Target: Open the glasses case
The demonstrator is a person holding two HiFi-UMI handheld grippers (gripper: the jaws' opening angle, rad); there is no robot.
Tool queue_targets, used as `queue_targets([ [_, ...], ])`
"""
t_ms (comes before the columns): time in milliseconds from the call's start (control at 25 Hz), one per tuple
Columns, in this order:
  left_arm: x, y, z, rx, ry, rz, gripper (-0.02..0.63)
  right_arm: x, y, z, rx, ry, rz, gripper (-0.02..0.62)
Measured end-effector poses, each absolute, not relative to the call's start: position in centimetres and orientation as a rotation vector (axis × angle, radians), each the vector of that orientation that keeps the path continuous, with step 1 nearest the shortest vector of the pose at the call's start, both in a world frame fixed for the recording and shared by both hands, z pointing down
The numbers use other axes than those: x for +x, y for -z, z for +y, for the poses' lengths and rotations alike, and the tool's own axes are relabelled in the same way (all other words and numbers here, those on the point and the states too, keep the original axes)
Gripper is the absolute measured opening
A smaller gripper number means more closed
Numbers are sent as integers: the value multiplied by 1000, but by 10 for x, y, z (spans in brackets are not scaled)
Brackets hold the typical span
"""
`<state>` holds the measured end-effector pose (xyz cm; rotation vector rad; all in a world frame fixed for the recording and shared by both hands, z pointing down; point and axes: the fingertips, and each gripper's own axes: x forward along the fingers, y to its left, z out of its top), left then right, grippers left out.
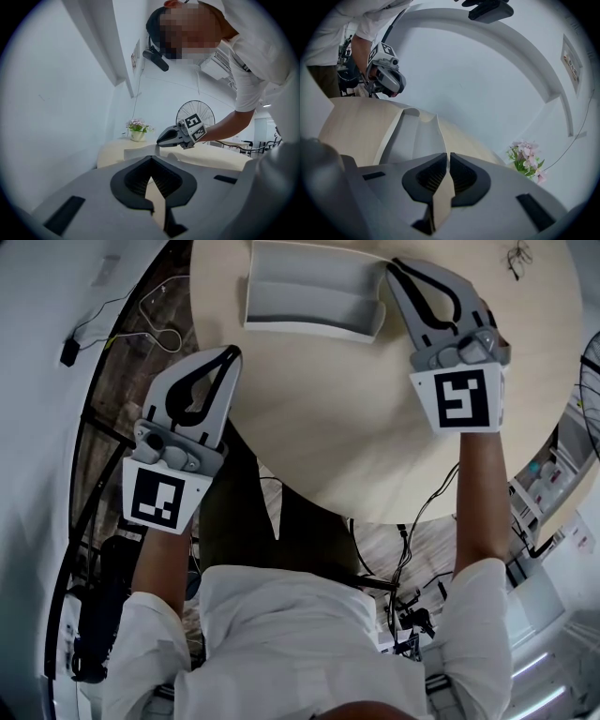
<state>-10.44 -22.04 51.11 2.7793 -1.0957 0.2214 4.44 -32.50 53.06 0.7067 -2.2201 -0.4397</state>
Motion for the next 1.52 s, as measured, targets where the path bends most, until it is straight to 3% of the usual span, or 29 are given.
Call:
queue_targets([
  [720,-108,-475,-195,2780,-229,-1146,14,43,-464,-298,829,403,-2373,75],
  [920,-103,-414,-198,2724,-50,-1282,14,46,-389,-267,939,316,-2572,56],
  [1160,-86,-336,-158,2705,-41,-1371,14,85,-285,-208,1145,171,-2784,35],
  [1520,-59,-246,-101,2671,9,-1465,14,143,-235,-114,1254,70,-2914,31],
])
